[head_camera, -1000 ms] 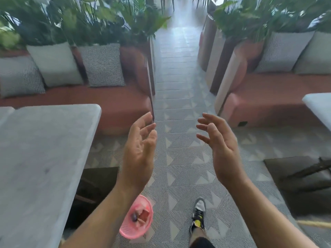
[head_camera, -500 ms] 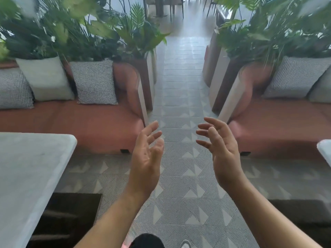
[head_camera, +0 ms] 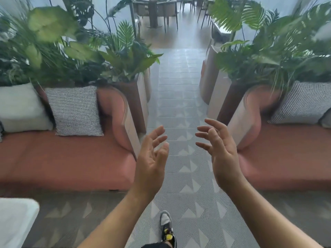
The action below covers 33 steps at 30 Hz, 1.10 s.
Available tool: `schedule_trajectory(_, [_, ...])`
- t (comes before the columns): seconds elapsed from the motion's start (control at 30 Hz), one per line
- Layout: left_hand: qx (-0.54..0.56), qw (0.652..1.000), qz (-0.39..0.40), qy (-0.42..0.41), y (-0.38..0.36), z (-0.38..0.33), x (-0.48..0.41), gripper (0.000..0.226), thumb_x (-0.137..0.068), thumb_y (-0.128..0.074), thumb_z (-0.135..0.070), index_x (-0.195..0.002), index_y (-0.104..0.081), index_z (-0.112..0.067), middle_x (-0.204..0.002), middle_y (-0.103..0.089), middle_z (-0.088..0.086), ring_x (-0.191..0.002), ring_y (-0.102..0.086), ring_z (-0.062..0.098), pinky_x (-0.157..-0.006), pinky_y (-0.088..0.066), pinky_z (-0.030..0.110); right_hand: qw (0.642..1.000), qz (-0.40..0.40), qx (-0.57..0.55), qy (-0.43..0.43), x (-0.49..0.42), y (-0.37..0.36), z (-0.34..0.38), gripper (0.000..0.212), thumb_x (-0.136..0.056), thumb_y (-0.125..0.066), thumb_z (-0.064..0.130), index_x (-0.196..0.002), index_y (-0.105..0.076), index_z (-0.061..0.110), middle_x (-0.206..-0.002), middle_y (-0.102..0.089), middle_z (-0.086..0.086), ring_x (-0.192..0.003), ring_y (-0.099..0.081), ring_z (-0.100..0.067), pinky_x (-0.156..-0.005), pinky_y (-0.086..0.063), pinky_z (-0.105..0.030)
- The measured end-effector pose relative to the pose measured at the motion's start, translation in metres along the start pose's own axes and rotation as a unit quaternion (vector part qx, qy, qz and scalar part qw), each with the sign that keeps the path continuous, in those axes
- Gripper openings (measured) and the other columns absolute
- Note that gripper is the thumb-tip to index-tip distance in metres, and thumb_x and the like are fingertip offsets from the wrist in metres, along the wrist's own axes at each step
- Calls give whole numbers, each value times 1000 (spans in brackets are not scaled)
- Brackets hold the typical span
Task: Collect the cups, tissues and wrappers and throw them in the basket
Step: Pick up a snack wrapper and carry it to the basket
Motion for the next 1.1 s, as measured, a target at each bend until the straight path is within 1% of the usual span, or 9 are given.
schedule_trajectory(0.17, [7,1000,14,-12,-8,6,-120,43,-90,-55,-48,-133,-56,-40,-135,-64,-19,-130,-62,8,-104,-54,31,1000,-17,-15,2,-111,-19,-9,49,-87,-59,54,-127,-63,27,-121,-69,-7,-115,-68,-26,-94,-56,-42])
schedule_trajectory(0.33, [4,1000,20,-19,-21,16,-219,45,-91,-55,-47,-135,-56,-36,-135,-65,-18,-130,-63,10,-95,-55,24,999,-31,-16,0,-206,-28,-24,49,-85,-62,53,-126,-63,27,-116,-72,3,-118,-67,-26,-97,-56,-44])
schedule_trajectory(0.5, [-5,1000,10,-18,-39,42,-310,44,-93,-55,-47,-135,-57,-36,-135,-65,-17,-131,-62,12,-105,-54,37,999,-33,-13,-4,-304,-27,-47,53,-84,-62,52,-128,-63,21,-120,-71,-3,-117,-67,-24,-100,-56,-47])
schedule_trajectory(0.57, [-10,1000,5,-20,-49,55,-350,43,-93,-54,-47,-135,-56,-37,-136,-64,-18,-131,-62,11,-107,-54,38,999,-28,-15,-8,-347,-25,-59,54,-84,-62,52,-127,-64,20,-118,-72,0,-116,-68,-21,-100,-57,-46])
schedule_trajectory(0.67, [-9,1000,-10,-19,-70,74,-419,42,-92,-54,-48,-134,-54,-42,-136,-64,-19,-130,-62,8,-106,-53,33,1000,-21,-19,-11,-423,-19,-78,53,-83,-62,53,-126,-64,21,-117,-72,1,-115,-68,-20,-100,-56,-44])
schedule_trajectory(0.8, [6,999,-40,-10,-104,94,-517,45,-90,-56,-47,-134,-55,-38,-137,-65,-12,-129,-62,9,-106,-53,31,1000,-1,-18,-15,-537,-7,-94,51,-83,-62,54,-124,-65,24,-118,-72,0,-116,-68,-21,-101,-56,-47])
schedule_trajectory(0.9, [11,998,-64,-19,-126,102,-591,47,-89,-57,-47,-134,-56,-33,-136,-66,-13,-128,-63,11,-108,-53,36,1000,14,-21,-11,-621,0,-97,53,-81,-62,54,-123,-64,22,-117,-71,-1,-116,-68,-20,-102,-55,-47])
schedule_trajectory(1.0, [13,996,-85,-26,-145,108,-661,47,-90,-58,-46,-135,-56,-33,-134,-66,-17,-129,-63,14,-110,-51,46,999,30,-28,-11,-696,0,-99,53,-80,-63,53,-122,-65,20,-112,-72,2,-112,-68,-17,-99,-54,-45])
schedule_trajectory(1.1, [5,994,-102,-29,-154,112,-721,47,-91,-57,-48,-135,-56,-34,-134,-66,-17,-129,-62,15,-110,-51,46,998,42,-37,-8,-763,-5,-106,51,-80,-63,52,-120,-65,20,-107,-72,6,-109,-68,-13,-97,-54,-42])
Point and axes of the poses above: each hand's wrist, its own x-axis away from the middle knuckle, its own y-axis out of the back of the hand, z = x × y, the point moved 2 cm from there along -x, towards the middle knuckle
